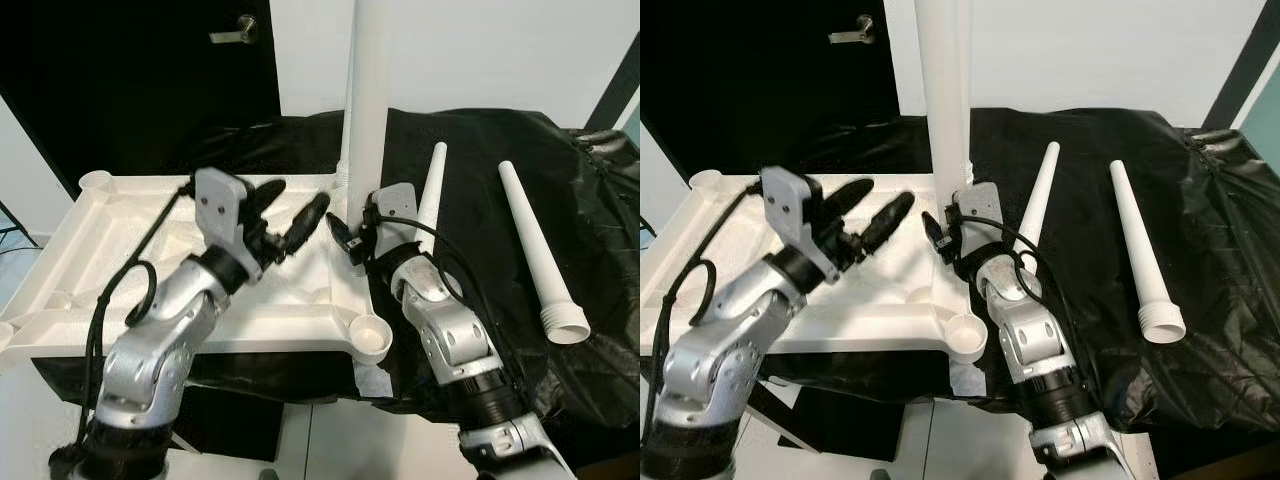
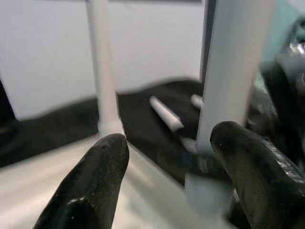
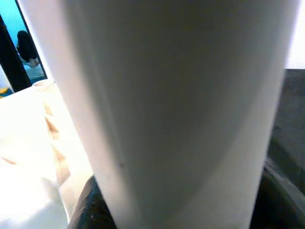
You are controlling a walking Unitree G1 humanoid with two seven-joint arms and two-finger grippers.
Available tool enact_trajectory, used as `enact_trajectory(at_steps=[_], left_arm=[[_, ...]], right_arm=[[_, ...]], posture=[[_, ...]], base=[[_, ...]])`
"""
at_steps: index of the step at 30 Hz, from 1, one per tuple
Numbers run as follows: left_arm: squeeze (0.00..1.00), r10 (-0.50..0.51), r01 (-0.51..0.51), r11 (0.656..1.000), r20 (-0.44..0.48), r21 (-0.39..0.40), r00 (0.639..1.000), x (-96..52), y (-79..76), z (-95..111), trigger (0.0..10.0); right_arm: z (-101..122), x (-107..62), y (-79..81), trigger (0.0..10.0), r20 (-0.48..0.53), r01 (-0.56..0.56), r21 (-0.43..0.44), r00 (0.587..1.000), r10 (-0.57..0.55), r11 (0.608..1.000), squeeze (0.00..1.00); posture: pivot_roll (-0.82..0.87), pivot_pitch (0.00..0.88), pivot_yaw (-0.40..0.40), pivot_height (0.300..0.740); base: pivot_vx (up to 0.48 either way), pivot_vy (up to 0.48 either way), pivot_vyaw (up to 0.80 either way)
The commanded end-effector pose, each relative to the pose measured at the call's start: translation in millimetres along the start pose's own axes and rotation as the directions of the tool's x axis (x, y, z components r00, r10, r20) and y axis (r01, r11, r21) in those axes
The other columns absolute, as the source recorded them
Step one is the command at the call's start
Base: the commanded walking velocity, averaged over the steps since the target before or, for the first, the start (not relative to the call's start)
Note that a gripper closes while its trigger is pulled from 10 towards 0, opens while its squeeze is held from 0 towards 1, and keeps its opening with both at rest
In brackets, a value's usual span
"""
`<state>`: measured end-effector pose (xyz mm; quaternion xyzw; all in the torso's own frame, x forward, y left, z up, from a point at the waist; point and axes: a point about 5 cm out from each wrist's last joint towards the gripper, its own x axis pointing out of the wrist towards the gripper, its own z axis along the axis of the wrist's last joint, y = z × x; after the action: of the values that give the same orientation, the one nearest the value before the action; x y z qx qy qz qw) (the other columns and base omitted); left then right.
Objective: Building children table
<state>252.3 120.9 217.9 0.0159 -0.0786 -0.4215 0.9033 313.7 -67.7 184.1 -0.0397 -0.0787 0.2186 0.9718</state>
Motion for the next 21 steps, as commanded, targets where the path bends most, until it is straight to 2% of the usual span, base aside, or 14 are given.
enact_trajectory(at_steps=[1,5,12,16,21], left_arm=[[0.00,-0.187,0.187,0.982,-0.007,0.013,0.982,-1.6,-14.9,1.9,10.0],[0.00,-0.259,0.257,0.966,-0.073,-0.026,0.963,-9.1,-19.4,-9.2,10.0],[0.00,-0.287,0.288,0.958,-0.112,-0.007,0.952,-13.0,-21.9,-15.9,10.0],[0.00,-0.297,0.309,0.951,-0.211,0.027,0.931,-19.2,-24.3,-35.8,10.0],[0.00,-0.304,0.328,0.943,-0.264,0.052,0.915,-23.9,-23.6,-46.3,10.0]], right_arm=[[5.7,-0.2,2.1,10.0,0.025,-0.011,0.001,1.000,0.011,1.000,0.00],[4.1,-2.4,-1.5,10.0,0.023,0.005,-0.008,1.000,-0.004,1.000,0.00],[3.7,-5.8,-5.9,10.0,0.026,0.019,-0.004,0.999,-0.019,1.000,0.00],[2.2,-18.8,-19.2,10.0,0.030,0.069,0.064,0.997,-0.071,0.996,0.00],[0.3,-24.5,-25.2,10.0,0.030,0.089,0.052,0.995,-0.091,0.995,0.00]], posture=[[0.03,0.000,0.012,0.740],[0.03,0.000,0.016,0.740],[0.03,0.000,0.015,0.740],[0.03,0.000,0.011,0.740],[0.03,0.000,0.008,0.740]], base=[[0.000,0.000,0.00],[0.000,0.000,0.00],[0.000,0.000,0.00],[0.000,0.000,0.00],[0.000,0.000,0.00]])
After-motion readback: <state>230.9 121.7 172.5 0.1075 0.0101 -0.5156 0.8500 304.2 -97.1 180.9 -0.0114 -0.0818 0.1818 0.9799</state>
